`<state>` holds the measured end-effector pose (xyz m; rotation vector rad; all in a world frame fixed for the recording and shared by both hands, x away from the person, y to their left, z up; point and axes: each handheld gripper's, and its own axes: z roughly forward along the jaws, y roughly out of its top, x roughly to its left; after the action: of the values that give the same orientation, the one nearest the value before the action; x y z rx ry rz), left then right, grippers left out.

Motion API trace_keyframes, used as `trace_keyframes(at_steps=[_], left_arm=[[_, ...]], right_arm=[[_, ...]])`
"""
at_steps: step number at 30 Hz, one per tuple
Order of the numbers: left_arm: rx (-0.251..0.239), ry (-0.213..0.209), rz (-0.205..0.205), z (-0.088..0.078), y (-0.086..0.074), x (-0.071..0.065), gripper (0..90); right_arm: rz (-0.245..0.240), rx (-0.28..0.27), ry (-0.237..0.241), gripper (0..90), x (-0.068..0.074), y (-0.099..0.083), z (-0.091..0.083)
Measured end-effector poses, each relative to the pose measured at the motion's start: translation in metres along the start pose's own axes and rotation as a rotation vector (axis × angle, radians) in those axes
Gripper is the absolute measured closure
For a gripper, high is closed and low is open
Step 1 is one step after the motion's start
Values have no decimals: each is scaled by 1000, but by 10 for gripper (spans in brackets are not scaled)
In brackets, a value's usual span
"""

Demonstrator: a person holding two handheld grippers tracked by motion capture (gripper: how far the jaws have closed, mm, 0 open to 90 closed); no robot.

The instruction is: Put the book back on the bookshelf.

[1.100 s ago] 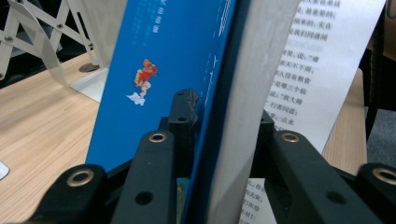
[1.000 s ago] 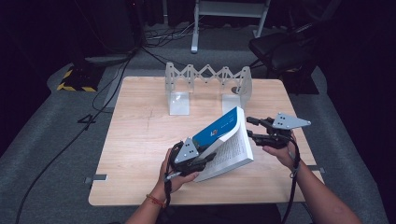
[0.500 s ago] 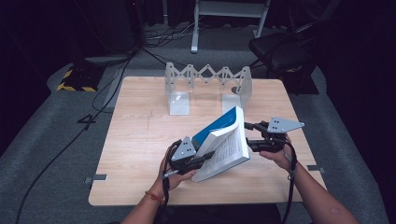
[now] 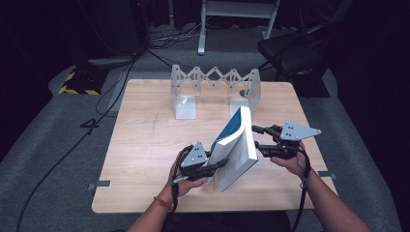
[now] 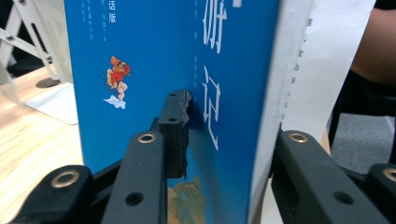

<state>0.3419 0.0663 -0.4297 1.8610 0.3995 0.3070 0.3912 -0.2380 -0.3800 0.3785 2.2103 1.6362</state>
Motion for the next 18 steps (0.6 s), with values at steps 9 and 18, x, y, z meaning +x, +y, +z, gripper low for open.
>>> trace_keyframes(at_steps=[9,18], left_arm=[[71,41,58,-14,0,1,592],[135,88,71,-40,-3,-1,462]], right_arm=[[-8,54,59,453,18,-9,16],[-38,128,111,461,35,-19,37]])
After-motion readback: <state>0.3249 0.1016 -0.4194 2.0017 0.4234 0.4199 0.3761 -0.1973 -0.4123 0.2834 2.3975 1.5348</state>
